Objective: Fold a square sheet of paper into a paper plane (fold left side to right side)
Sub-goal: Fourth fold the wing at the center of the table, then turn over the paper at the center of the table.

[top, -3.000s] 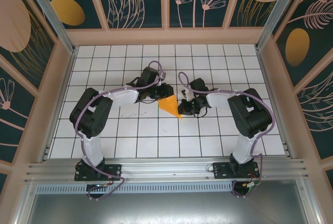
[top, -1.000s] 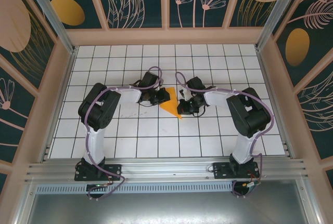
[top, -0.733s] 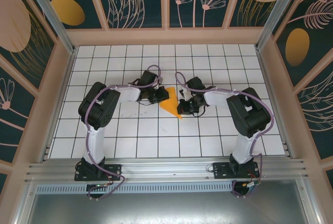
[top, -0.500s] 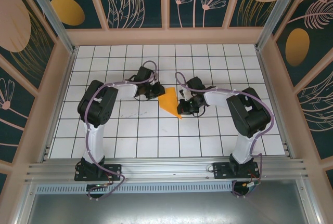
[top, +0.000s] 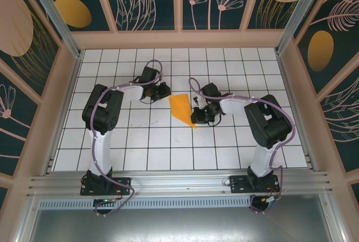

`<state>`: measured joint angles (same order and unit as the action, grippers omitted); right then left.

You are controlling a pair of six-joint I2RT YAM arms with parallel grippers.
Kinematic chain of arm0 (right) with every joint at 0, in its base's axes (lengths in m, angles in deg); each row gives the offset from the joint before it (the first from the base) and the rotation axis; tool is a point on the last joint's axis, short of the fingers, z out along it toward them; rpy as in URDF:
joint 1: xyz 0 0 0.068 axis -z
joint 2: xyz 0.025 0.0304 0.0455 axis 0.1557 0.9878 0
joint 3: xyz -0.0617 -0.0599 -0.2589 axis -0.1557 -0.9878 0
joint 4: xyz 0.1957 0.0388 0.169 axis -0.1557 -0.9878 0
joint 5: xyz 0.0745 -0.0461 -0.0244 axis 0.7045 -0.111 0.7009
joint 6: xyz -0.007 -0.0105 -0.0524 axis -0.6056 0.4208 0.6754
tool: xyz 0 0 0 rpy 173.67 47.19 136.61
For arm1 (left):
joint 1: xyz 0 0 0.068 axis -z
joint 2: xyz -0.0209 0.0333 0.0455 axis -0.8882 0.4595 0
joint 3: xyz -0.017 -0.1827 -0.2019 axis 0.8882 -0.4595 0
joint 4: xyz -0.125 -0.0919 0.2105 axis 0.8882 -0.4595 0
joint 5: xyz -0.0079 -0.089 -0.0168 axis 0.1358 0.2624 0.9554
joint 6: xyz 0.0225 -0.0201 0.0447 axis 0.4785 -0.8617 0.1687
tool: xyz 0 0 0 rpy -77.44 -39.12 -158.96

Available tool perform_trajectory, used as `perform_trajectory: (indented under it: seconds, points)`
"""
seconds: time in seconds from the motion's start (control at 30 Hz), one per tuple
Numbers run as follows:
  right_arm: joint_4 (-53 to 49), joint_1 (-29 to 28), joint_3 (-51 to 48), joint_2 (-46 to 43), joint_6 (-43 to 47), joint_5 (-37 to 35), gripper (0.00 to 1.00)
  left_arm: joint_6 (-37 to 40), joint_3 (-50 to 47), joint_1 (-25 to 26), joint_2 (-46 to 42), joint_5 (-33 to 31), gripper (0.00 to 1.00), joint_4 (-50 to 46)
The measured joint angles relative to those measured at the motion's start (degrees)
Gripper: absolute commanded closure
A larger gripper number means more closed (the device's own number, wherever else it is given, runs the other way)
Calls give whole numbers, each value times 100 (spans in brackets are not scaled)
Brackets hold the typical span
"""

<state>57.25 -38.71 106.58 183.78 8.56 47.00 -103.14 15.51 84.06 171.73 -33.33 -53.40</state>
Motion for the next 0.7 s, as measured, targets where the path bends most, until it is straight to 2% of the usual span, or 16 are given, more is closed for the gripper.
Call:
perform_trajectory:
  seconds: [0.13, 0.27, 0.47, 0.63, 0.7]
  points:
    - [-4, -4, 7, 0, -2, -13, 100, 57, -28, -157, -37, -140, 86, 22]
    - [63, -4, -26, -46, -44, -2, 96, 57, -476, -157, -415, -129, 80, 149]
    - [540, 13, -376, -308, -372, 35, 77, -35, -1604, -127, -1517, -13, 68, 391]
    - [621, 179, -420, -839, -446, -201, 60, -210, -2302, -74, -2354, 116, 60, 525]
    - [706, 302, -420, -1113, -396, -295, 56, -319, -2455, 0, -2509, 205, 59, 645]
